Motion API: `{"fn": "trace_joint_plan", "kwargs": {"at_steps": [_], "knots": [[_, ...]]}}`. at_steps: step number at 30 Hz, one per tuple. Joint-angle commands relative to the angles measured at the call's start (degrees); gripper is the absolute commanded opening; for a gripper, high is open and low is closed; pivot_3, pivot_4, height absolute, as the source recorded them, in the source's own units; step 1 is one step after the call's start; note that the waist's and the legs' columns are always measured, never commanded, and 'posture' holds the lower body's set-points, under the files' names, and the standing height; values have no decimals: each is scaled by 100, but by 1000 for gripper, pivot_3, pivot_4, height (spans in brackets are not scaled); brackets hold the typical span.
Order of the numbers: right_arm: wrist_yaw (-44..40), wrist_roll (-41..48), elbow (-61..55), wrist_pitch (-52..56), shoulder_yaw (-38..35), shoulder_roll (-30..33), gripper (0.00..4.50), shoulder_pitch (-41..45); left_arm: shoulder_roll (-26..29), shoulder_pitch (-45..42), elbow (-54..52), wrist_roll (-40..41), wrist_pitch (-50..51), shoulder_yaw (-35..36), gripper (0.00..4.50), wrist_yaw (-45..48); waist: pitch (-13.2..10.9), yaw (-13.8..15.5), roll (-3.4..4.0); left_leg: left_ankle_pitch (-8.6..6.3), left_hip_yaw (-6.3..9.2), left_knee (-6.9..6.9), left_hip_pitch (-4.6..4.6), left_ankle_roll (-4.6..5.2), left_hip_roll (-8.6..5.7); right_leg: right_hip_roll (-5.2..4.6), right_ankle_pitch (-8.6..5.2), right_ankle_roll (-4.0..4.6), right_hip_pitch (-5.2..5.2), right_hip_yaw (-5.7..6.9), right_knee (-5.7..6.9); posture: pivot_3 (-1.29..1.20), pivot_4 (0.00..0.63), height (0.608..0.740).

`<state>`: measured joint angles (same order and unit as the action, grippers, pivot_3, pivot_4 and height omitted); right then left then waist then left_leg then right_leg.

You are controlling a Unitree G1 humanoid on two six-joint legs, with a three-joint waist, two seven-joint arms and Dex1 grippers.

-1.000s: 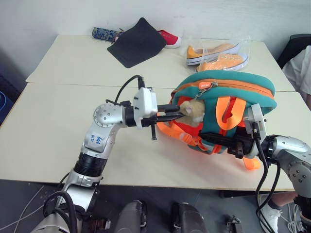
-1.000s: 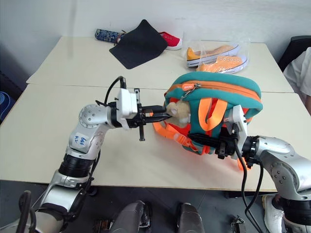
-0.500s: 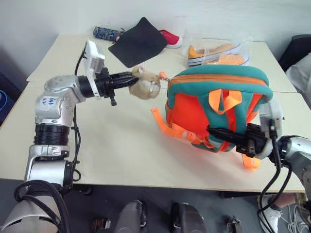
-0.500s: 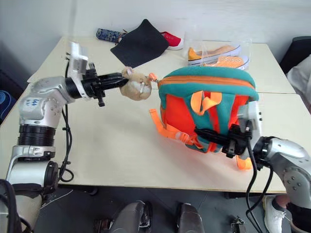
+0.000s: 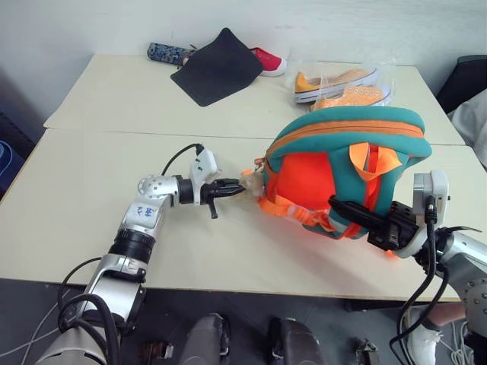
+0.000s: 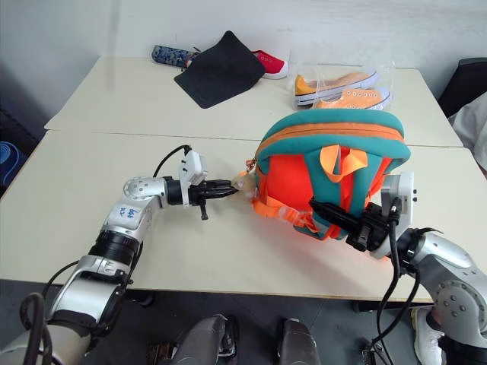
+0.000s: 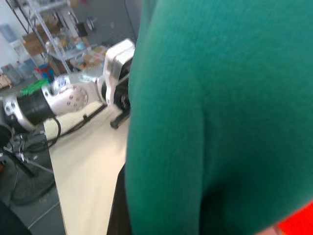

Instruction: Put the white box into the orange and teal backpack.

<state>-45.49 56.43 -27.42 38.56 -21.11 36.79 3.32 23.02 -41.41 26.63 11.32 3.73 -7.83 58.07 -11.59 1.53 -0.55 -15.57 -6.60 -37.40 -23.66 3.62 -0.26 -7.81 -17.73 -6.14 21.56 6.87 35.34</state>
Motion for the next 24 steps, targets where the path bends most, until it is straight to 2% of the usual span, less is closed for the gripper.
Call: {"fn": "trace_joint_plan", "kwargs": {"at_steps": [1,2,4,8,12,14,17,24], "knots": [[-322,-777,-154,-924,232,7,905,-36,446,341,-645,135,332,269,1140,125,0,-16,0,-1,0,1,0,-2,0,0,0,0,2,0,0,0,150,740],[-537,-1270,-144,-1397,374,69,1197,-119,610,419,-761,191,342,370,1441,203,0,-22,1,-1,0,5,2,-1,0,0,0,0,2,0,1,0,150,740],[-764,-1666,-64,-1900,410,58,1888,-312,1027,642,-997,310,295,583,2062,427,0,-46,2,1,-5,13,5,0,1,5,-1,2,5,-1,1,0,150,740],[-1101,-1867,282,-2331,-19,239,3273,-815,1652,1445,-1635,849,159,1217,3336,897,0,-89,3,5,-12,25,10,1,6,15,-4,6,6,-3,17,0,150,740],[-1752,-2229,1388,-3040,-743,682,4496,-1244,1971,2725,-2416,1182,-99,1899,4467,1006,-1,-75,4,-9,-16,24,24,-1,-1,-1,-3,6,-11,-14,-6,0,150,740],[-2138,-2529,2214,-3592,-916,954,4496,-1292,2006,3190,-2739,1280,-118,2237,4467,854,-1,-42,3,-21,-16,24,28,-13,-3,-5,-3,5,-15,-16,-23,0,150,740],[-2623,-2968,3356,-4577,-956,1259,4496,-1206,2128,3693,-2847,759,-723,2452,4467,548,-1,-19,5,-18,-19,29,36,-18,-1,-8,-2,4,-16,-19,-27,0,150,740],[-2879,-3214,4177,-5179,-649,1319,4496,-752,2050,4237,-3046,732,-773,2443,4467,258,1,-71,29,-13,-24,52,39,-35,6,-7,-7,13,-2,-18,-22,0,150,740]]}}
